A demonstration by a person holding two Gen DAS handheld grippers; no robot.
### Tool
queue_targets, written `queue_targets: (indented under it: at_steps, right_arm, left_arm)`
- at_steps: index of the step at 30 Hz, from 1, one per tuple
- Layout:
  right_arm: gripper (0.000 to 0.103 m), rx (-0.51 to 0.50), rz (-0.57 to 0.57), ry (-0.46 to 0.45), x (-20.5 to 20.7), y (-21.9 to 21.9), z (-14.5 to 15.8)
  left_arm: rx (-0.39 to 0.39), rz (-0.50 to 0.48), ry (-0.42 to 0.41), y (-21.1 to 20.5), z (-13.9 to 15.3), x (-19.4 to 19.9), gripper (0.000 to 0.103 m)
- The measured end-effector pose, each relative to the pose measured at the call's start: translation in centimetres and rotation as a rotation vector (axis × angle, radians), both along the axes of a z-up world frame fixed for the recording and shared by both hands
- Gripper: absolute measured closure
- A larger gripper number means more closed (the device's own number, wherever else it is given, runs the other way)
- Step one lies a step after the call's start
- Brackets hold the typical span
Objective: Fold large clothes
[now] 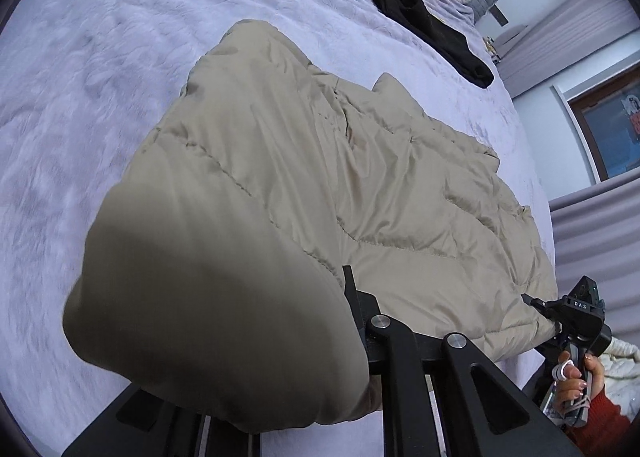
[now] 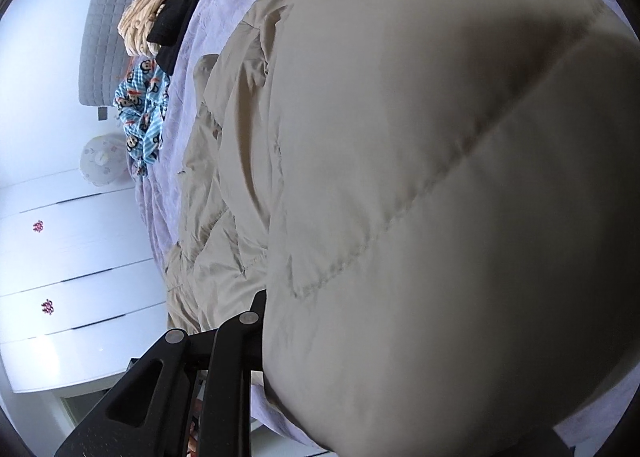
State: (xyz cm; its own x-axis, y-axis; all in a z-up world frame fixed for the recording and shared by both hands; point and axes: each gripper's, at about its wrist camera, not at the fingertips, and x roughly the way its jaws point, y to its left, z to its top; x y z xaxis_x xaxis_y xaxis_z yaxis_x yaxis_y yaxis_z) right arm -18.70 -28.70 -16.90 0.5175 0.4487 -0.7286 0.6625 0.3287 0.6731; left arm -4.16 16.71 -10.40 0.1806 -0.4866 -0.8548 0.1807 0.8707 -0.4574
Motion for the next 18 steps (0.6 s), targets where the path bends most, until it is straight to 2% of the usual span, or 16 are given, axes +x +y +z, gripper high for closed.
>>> queue_targets:
  at_steps: [5, 8, 12, 14, 18]
  right_arm:
    - [0.080, 0.019, 0.030, 0.042, -4.1, 0.2, -1.0]
    - [0.077, 0.022, 0.041, 0.054, -5.0, -0.7, -1.5]
    - [0.072, 0.035, 0.042, 0.049, -4.6, -1.2, -2.3]
    - [0.065, 0.034, 0.041, 0.056, -5.0, -1.3, -2.6]
    - [0.057, 0.006, 0.054, 0.081, -4.4, -0.9, -1.6]
  left_arm:
    - [0.024, 0.040, 0.079, 1.0, -1.5, -6.1, 0.086]
    - [0.065, 0.073, 0.090, 1.1, -2.1, -7.5, 0.083]
    - [0.090, 0.099, 0.095, 2.8, -1.0, -7.9, 0.081]
    - [0.114, 0.104, 0.087, 4.0, 0.0, -8.3, 0.081]
    - [0.146, 0.125, 0.061, 5.6, 2.3, -8.6, 0.081]
